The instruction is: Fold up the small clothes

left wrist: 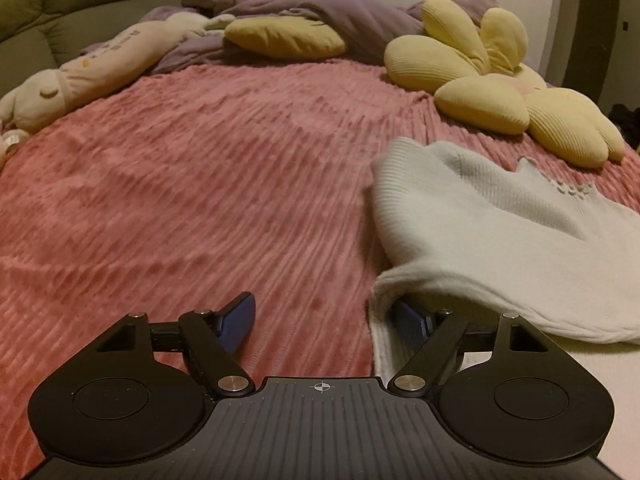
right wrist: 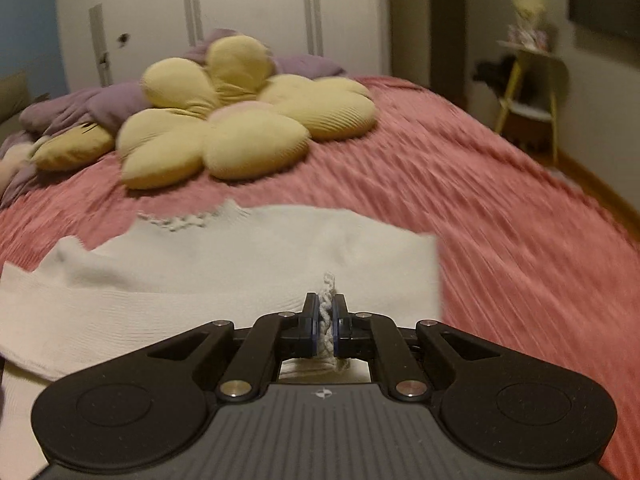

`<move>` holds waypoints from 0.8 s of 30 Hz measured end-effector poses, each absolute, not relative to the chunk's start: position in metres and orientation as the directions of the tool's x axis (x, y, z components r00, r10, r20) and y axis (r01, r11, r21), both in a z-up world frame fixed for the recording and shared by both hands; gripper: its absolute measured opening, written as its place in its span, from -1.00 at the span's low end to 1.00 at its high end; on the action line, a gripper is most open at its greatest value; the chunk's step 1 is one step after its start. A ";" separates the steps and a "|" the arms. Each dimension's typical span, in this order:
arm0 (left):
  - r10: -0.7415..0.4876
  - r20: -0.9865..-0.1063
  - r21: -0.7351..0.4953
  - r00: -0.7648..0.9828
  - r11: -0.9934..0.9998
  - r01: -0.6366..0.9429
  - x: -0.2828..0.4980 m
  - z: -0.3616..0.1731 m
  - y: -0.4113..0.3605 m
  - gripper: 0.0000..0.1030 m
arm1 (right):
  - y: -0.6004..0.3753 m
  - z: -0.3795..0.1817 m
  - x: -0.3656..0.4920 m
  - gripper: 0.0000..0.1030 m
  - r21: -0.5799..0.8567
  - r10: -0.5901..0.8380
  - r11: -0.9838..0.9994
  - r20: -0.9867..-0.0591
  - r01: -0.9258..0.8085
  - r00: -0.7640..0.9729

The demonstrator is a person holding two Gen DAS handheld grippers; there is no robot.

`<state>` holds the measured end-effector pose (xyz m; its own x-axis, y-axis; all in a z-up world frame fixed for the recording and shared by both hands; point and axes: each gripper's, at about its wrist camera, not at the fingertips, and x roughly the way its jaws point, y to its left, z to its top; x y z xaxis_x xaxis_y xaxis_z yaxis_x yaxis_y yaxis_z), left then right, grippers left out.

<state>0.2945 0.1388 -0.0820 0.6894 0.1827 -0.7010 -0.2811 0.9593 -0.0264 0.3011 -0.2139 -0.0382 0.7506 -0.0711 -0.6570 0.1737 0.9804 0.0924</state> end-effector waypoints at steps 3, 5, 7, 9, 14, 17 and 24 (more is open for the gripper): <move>0.184 -0.686 -0.022 0.704 0.962 -0.273 0.293 -0.078 0.138 0.58 | -0.224 -0.043 0.298 -0.89 0.103 -0.088 0.974 -0.653 0.204 0.752; 0.185 -0.687 -0.018 0.703 0.962 -0.271 0.294 -0.078 0.136 0.58 | -0.227 -0.043 0.300 -0.89 0.093 -0.104 0.972 -0.649 0.214 0.754; 0.180 -0.689 -0.028 0.702 0.961 -0.275 0.294 -0.079 0.136 0.58 | -0.229 -0.043 0.303 -0.89 0.070 -0.129 0.971 -0.647 0.228 0.752; 0.181 -0.687 -0.027 0.703 0.961 -0.274 0.294 -0.079 0.135 0.58 | -0.230 -0.042 0.302 -0.90 0.048 -0.158 0.969 -0.636 0.242 0.756; 0.179 -0.689 -0.014 0.703 0.965 -0.260 0.295 -0.081 0.130 0.62 | -0.236 -0.042 0.297 -0.90 0.001 -0.211 0.963 -0.617 0.270 0.758; 0.176 -0.695 -0.017 0.697 0.965 -0.261 0.295 -0.080 0.129 0.61 | -0.242 -0.051 0.301 -0.90 0.009 -0.201 0.961 -0.661 0.276 0.723; 0.159 -0.682 -0.029 0.714 0.969 -0.243 0.290 -0.069 0.129 0.58 | -0.262 -0.050 0.298 -0.73 0.198 -0.039 0.952 -0.675 0.232 0.736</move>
<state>0.2902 0.1294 -0.0691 0.7136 0.1588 -0.6823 -0.2435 0.9695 -0.0290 0.2975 -0.2624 -0.0500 0.7365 -0.0389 -0.6754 0.2319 0.9523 0.1981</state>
